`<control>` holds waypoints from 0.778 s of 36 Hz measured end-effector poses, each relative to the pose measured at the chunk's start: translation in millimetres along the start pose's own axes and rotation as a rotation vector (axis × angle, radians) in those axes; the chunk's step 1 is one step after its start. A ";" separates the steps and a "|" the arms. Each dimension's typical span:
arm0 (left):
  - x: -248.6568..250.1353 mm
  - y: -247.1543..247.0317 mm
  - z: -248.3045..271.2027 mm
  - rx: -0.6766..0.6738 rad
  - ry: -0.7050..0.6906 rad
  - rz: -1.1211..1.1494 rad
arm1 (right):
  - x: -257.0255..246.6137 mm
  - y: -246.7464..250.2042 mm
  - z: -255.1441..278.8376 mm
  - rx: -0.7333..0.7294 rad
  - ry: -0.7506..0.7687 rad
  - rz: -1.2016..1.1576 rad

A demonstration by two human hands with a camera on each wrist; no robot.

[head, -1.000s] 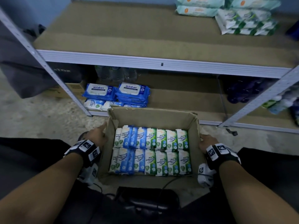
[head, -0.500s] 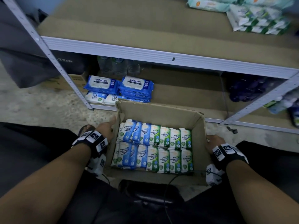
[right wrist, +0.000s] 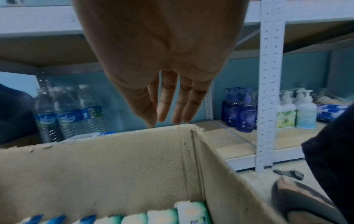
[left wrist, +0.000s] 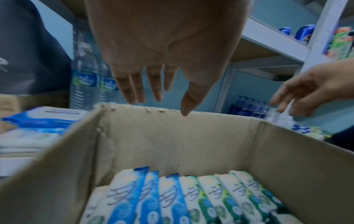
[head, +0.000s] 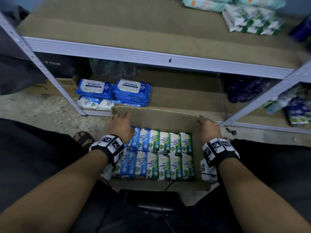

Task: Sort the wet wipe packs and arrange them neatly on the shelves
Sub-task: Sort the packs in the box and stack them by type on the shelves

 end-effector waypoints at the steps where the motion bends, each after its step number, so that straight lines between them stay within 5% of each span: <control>1: 11.4 -6.6 -2.1 -0.029 -0.031 0.006 | -1.5 -8.7 -0.7 -0.047 -0.007 0.009; 9: 92.1 -80.8 -7.4 -0.316 -0.257 0.128 | 17.6 -108.8 -0.7 -0.556 -0.089 0.176; 15: 117.5 -145.3 -19.0 -0.509 -0.269 0.158 | 36.3 -150.4 -17.6 -0.617 -0.078 0.239; 28: 155.5 -210.4 -87.2 -0.499 -0.247 0.293 | 76.6 -214.1 -65.9 -0.716 -0.127 0.362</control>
Point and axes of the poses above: each hand's wrist, its own z-axis away from the middle knuckle, its own y-axis out of the back of the hand, x = y × z, the point moved 9 cm from there along -z, towards the middle knuckle, and after that the axes turned 2 degrees about -z, right-handed, at the moved point
